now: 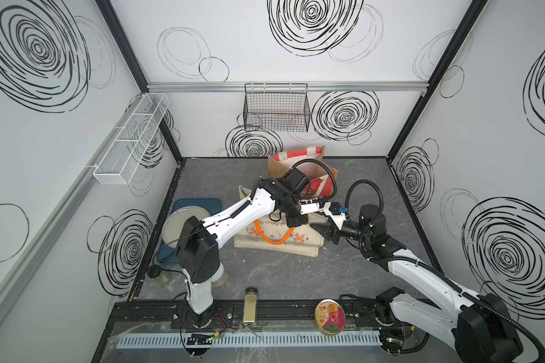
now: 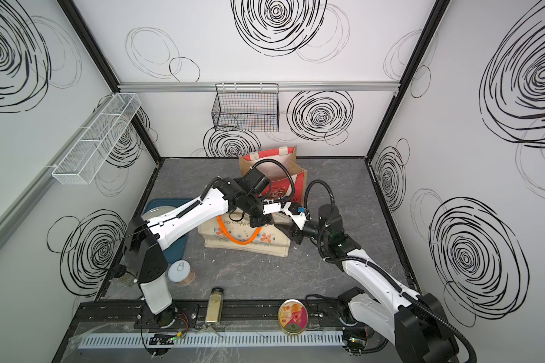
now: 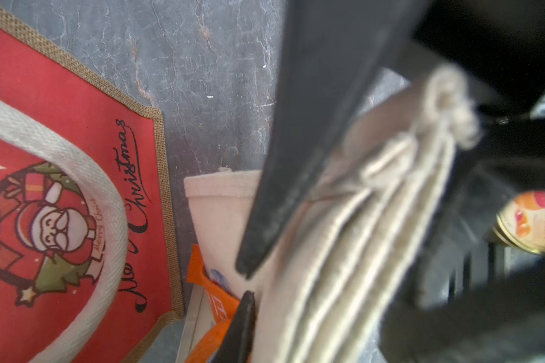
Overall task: Put away the canvas bag
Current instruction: Press the canvas bag at the center of the board.
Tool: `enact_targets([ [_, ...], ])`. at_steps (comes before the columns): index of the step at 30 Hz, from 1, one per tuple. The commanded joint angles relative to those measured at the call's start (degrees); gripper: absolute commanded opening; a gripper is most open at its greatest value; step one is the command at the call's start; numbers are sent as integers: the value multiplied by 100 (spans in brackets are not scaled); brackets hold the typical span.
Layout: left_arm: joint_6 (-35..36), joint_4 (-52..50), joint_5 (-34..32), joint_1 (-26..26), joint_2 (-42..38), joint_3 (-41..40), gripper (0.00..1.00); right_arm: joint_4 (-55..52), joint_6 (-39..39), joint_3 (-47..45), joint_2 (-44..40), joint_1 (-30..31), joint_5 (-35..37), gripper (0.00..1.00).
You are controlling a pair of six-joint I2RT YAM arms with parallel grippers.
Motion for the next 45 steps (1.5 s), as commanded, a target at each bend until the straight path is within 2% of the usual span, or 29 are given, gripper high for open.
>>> enact_targets([
  [1,34,108,639,175,-456,44,14,609,386,-247,-122,-31,234,78],
  [2,64,91,713,212,-538,11,13,797,476,-329,-109,-64,236,82],
  [7,178,-41,636,268,-747,-141,13,1006,565,-264,240,-85,63,83],
  [10,160,1,609,273,-809,-243,16,1246,660,-202,539,-22,-23,77],
  [12,109,90,579,268,-844,-300,23,1343,677,-132,725,61,-45,66],
  [13,82,134,517,268,-859,-314,24,1390,675,-103,797,95,-58,57],
  [15,-25,277,295,262,-903,-373,29,1378,679,-45,940,144,-30,26],
  [16,-68,344,178,251,-932,-405,35,1346,680,-34,979,147,-27,19],
  [17,-113,399,33,242,-949,-442,47,1296,700,-38,986,143,17,17],
  [18,-154,444,-131,218,-958,-464,57,1301,706,-79,973,145,55,11],
  [19,-212,483,-268,203,-952,-473,59,1319,683,-135,949,144,59,5],
  [20,-264,504,-382,177,-936,-458,65,1367,671,-209,920,143,94,2],
  [22,-300,555,-452,112,-917,-430,67,1495,688,-332,881,147,169,2],
  [24,-310,631,-401,43,-884,-390,66,1579,718,-397,879,143,210,3],
  [26,-295,588,-345,-31,-758,-306,58,1660,750,-428,889,134,210,6],
  [28,-193,314,-295,-84,-513,-91,30,1690,785,-430,904,136,210,17],
  [29,-183,200,-269,-89,-425,5,23,1644,785,-401,911,134,209,32],
  [30,-160,128,-239,-83,-391,57,14,1592,772,-396,915,126,225,38],
  [31,-128,98,-206,-54,-409,87,7,1572,759,-423,915,101,230,39],
  [32,-136,114,-156,-8,-460,82,7,1599,757,-466,910,69,224,44],
  [34,-166,168,67,111,-647,55,7,1742,869,-617,893,-10,281,70],
  [36,-153,194,196,211,-830,15,7,1955,950,-746,880,-37,354,77],
  [39,-105,188,261,294,-1053,-83,5,1927,939,-686,981,6,358,75],
  [42,-120,188,385,345,-1183,-185,0,1936,934,-593,1187,50,303,66],
  [43,-125,205,423,356,-1234,-227,0,1955,951,-575,1253,59,290,59],
  [44,-136,250,467,384,-1288,-280,0,1988,952,-575,1295,65,273,44],
  [45,-185,322,471,408,-1356,-354,0,2011,945,-568,1339,64,246,26],
])
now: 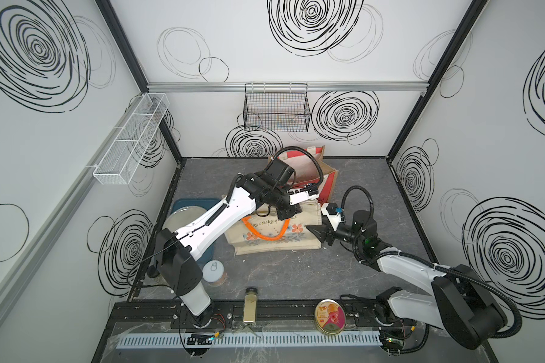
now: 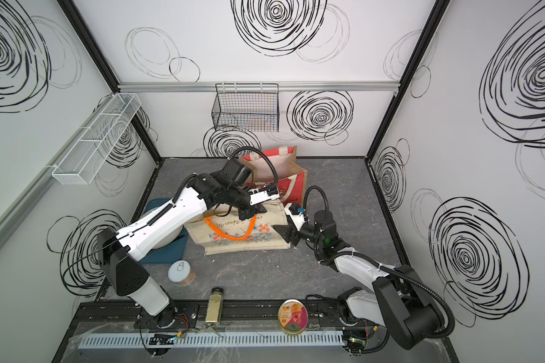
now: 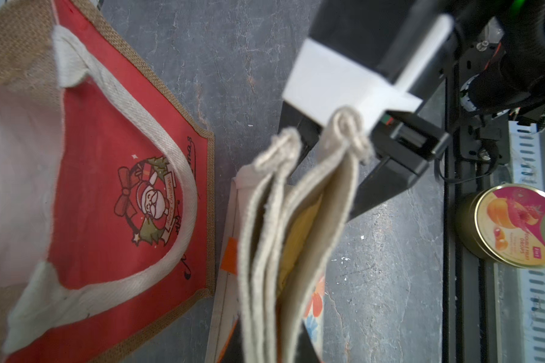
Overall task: Put away the canvas bag
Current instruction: Press the canvas bag at the center of the board.
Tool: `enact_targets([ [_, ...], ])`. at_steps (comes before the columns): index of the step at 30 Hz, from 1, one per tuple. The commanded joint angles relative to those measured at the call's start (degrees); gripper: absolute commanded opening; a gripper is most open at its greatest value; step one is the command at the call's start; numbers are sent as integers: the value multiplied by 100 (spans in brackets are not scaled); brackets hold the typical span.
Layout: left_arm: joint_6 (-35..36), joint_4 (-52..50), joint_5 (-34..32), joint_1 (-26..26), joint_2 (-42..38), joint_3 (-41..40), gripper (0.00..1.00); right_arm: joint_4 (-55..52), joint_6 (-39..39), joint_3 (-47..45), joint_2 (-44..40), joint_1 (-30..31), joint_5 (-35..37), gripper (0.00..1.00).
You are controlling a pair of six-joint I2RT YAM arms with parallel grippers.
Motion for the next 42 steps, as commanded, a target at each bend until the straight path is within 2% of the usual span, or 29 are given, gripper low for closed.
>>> enact_targets([
  [1,-23,224,362,61,-371,-159,0,151,17,119,153,42,-33,7],
  [2,-23,247,361,70,-401,-197,0,128,23,147,172,50,-20,0],
  [5,-55,275,353,79,-458,-248,0,-21,-1,231,211,95,-28,2],
  [6,-49,272,369,87,-473,-255,0,-65,-11,246,224,94,-28,13],
  [7,-49,285,366,88,-497,-263,0,-85,-5,247,236,97,-8,39],
  [8,-58,290,345,88,-515,-266,0,-78,22,219,243,92,46,55],
  [9,-43,290,337,94,-539,-273,0,-50,34,172,242,98,79,60],
  [10,-41,292,347,112,-566,-274,0,-19,43,131,248,106,111,61],
  [16,-58,370,431,227,-675,-335,0,30,60,39,330,250,264,51],
  [17,-67,386,448,237,-698,-336,0,38,52,33,359,286,294,44],
  [18,-67,397,458,237,-707,-336,0,67,58,22,390,325,335,30],
  [20,-80,413,445,229,-720,-336,0,115,57,-11,429,381,403,10],
  [22,-104,447,406,237,-745,-360,0,181,100,-54,436,398,510,7],
  [23,-102,457,405,246,-755,-381,0,214,121,-75,428,400,512,9],
  [24,-102,454,390,246,-758,-389,0,232,137,-70,415,398,548,16],
  [25,-99,445,388,246,-755,-389,0,215,179,-74,386,398,588,31],
  [26,-76,426,397,255,-755,-389,0,164,244,-51,315,398,685,53],
  [27,-59,415,403,259,-763,-397,0,67,390,-32,193,398,925,70],
  [28,-7,390,438,276,-773,-411,0,-40,600,-14,58,383,1209,79],
  [31,179,315,761,404,-842,-481,0,-466,1384,-76,-608,134,1529,97],
  [33,292,256,843,481,-861,-458,0,-896,2038,-140,-1128,-198,1549,100],
  [36,422,168,872,507,-861,-400,0,-1459,2574,-262,-1764,-613,1313,100],
  [42,563,30,1160,610,-853,-280,0,-1673,2845,-790,-2309,-771,599,100],
])
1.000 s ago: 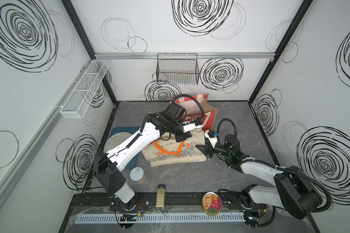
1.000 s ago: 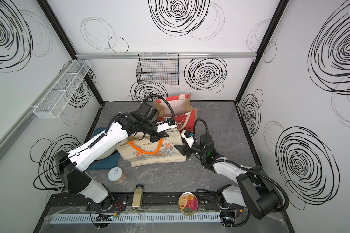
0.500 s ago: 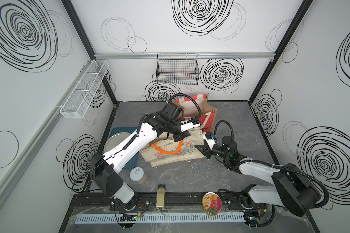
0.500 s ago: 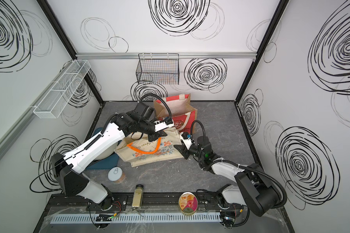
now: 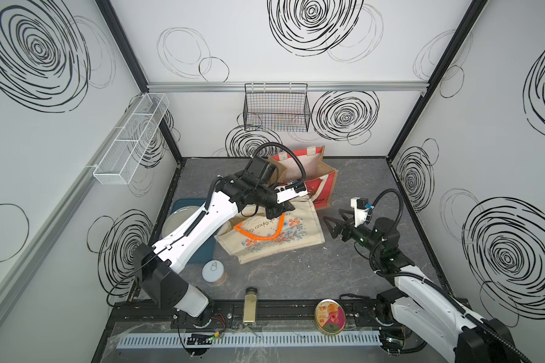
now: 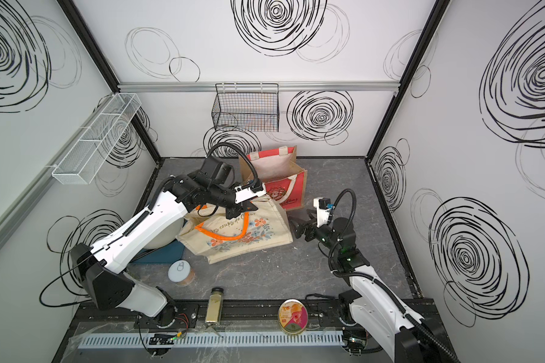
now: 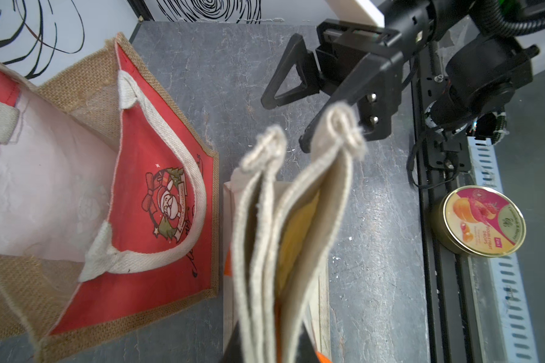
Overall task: Put away the canvas bag
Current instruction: Press the canvas bag at the center of the board.
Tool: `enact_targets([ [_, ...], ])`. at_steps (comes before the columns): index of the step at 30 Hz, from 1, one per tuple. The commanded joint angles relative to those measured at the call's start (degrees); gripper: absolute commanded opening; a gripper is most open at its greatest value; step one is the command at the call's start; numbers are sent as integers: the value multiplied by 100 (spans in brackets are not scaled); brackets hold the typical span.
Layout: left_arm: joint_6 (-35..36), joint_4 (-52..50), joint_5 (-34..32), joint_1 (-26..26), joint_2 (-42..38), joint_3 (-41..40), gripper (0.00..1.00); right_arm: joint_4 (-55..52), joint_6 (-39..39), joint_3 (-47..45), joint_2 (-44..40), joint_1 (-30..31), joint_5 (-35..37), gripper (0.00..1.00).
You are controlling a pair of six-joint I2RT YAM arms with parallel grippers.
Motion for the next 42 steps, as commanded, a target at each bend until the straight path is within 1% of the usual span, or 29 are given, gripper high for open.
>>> enact_targets([
  [1,249,-104,326,106,-128,199,0,-406,452,-281,-110,-19,-505,100],
  [4,330,-259,312,154,-84,311,0,-203,637,-531,-162,-6,-860,100],
  [8,314,-258,471,216,-107,328,0,550,986,-940,-72,161,-1215,100],
  [9,304,-248,485,216,-109,319,0,619,955,-951,-37,275,-1229,100],
  [11,302,-280,560,216,-78,351,0,570,735,-893,83,640,-897,100],
  [14,313,-338,626,225,-60,405,0,698,384,-683,522,1051,-593,100],
  [17,322,-386,807,250,-57,442,0,1089,208,-438,1234,1115,-645,99],
  [19,296,-383,883,260,-49,433,0,1207,51,-140,1676,1114,-844,94],
  [22,287,-470,705,208,37,450,0,1052,-244,434,2240,1241,-1237,86],
  [26,330,-716,488,115,215,556,0,681,-641,925,2635,1646,-1182,81],
  [28,309,-631,471,118,186,502,0,824,-722,922,2684,1757,-1213,71],
  [30,270,-519,430,135,134,434,0,970,-750,878,2656,1824,-1188,53],
  [31,243,-460,426,157,116,404,0,1018,-739,842,2621,1835,-1176,47],
  [34,183,-334,428,224,85,329,0,1077,-709,740,2433,1853,-1051,42],
  [35,165,-294,388,240,76,306,0,1078,-716,679,2349,1853,-991,35],
  [36,151,-255,356,249,76,286,0,1075,-722,632,2244,1853,-910,30],
  [38,138,-223,365,260,67,250,0,1113,-730,479,2026,1853,-747,14],
  [40,97,-150,366,261,38,207,0,1212,-758,348,1868,1853,-635,9],
  [42,37,-35,343,261,-23,121,0,1251,-770,272,1743,1853,-588,8],
])
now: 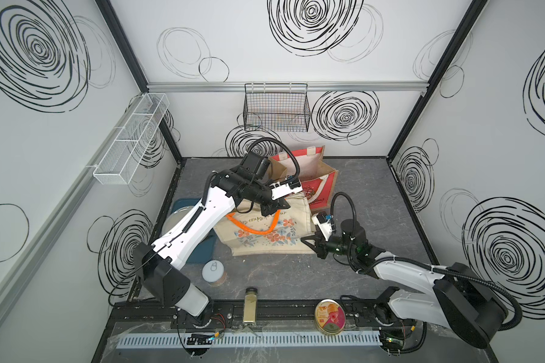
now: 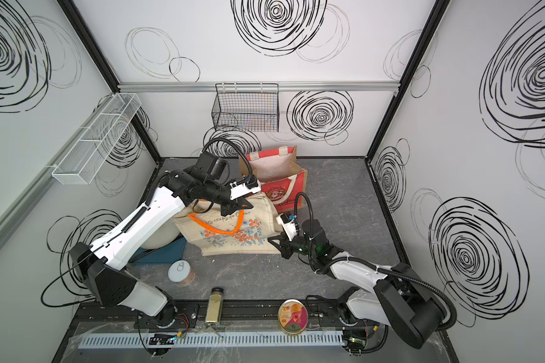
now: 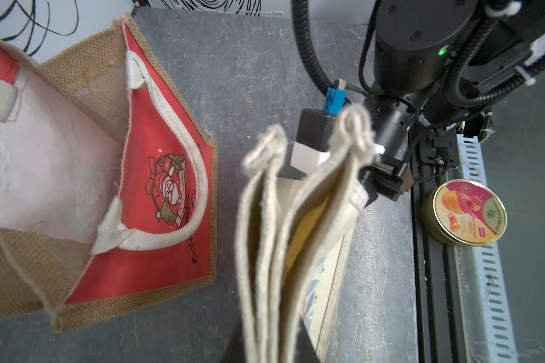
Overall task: Put away the canvas bag
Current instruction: Press the canvas bag at the center of the board.
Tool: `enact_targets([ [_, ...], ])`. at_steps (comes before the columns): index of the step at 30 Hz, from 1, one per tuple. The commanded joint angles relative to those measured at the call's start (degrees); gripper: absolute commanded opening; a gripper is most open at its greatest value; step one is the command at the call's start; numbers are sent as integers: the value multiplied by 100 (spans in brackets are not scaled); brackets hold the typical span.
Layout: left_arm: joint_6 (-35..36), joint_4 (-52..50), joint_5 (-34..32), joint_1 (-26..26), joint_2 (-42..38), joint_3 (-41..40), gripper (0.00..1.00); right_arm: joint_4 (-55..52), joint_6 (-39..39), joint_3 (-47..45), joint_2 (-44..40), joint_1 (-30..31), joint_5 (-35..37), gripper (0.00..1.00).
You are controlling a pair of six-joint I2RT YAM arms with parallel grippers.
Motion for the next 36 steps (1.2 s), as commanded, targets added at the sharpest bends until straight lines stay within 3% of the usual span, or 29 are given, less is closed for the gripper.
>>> enact_targets([
  [1,-86,362,125,-17,-164,-181,0,586,-125,-37,-289,63,64,9],
  [2,-101,390,119,-16,-185,-211,0,506,-173,-12,-326,63,59,13],
  [5,-128,392,59,1,-196,-210,0,28,-351,96,-431,25,177,46],
  [10,-150,374,44,50,-222,-194,0,-464,-272,-103,-1204,-426,49,58],
  [13,-158,376,42,42,-235,-192,0,-564,83,-401,-2057,-693,323,74],
  [16,-207,263,-179,-132,-196,-45,0,-682,248,-531,-2617,-963,504,76],
  [18,-172,214,-261,-271,-163,12,0,-664,301,-457,-2643,-1267,153,76],
  [21,-148,169,-195,-306,-88,62,0,-642,264,-127,-2316,-1570,-519,86],
  [24,-131,110,-132,-247,9,138,0,-700,1,246,-2109,-1563,-975,94],
  [32,-101,-107,18,-242,207,425,0,-354,-114,412,-1935,-1502,-1360,96],
  [36,-87,-197,144,-262,218,454,0,-388,-196,578,-1624,-1268,-958,100],
])
